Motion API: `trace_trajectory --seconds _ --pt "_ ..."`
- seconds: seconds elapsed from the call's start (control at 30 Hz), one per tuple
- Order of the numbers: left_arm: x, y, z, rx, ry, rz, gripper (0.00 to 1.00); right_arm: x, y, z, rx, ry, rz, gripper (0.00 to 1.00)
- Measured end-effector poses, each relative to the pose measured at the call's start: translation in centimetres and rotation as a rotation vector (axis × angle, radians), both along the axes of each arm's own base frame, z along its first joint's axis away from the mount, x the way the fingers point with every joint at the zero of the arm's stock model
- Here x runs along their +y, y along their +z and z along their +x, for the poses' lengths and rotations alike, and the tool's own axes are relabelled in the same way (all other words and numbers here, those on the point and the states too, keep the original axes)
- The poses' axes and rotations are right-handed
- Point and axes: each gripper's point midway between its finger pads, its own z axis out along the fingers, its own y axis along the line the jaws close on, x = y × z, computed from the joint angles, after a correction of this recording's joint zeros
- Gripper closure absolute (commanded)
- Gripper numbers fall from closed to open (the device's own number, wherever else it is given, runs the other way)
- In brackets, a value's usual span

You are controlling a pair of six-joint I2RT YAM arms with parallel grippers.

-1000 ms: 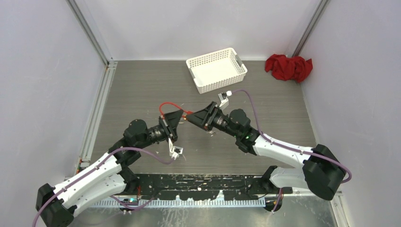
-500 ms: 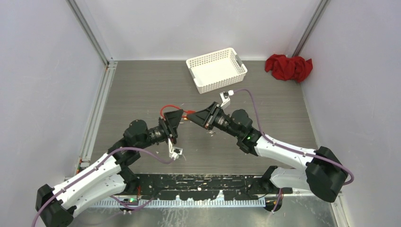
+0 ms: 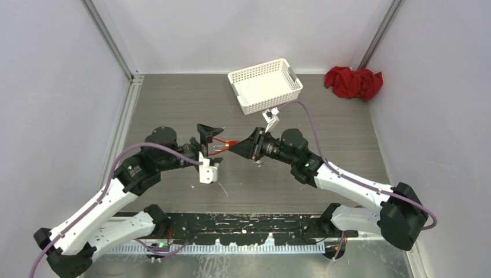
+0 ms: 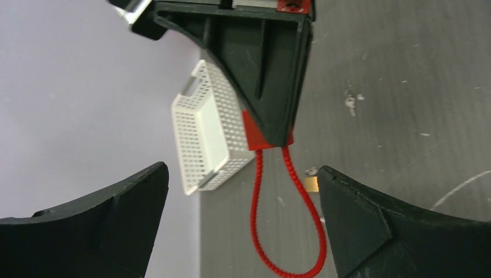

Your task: Unlock with the key

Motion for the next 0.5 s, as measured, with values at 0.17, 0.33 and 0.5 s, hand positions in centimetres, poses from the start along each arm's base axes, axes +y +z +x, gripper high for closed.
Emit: trace_trajectory --seconds 0.17,0.33,0.5 --pt "-0.5 -2.7 -0.8 0.144 -0.021 0.044 0.04 0.6 -0.3 -0.4 -0.015 0.051 -0.009 0.99" --pt "-0.8 -3.5 -0.8 0.168 -0.01 0.042 0.11 1.3 -0.3 -0.8 -0.023 0.077 0.001 0.99" --pt "-1.4 -4.2 0.0 0.162 0.016 0.035 0.21 2.3 0.0 -1.7 -0.043 0.111 0.024 0.99"
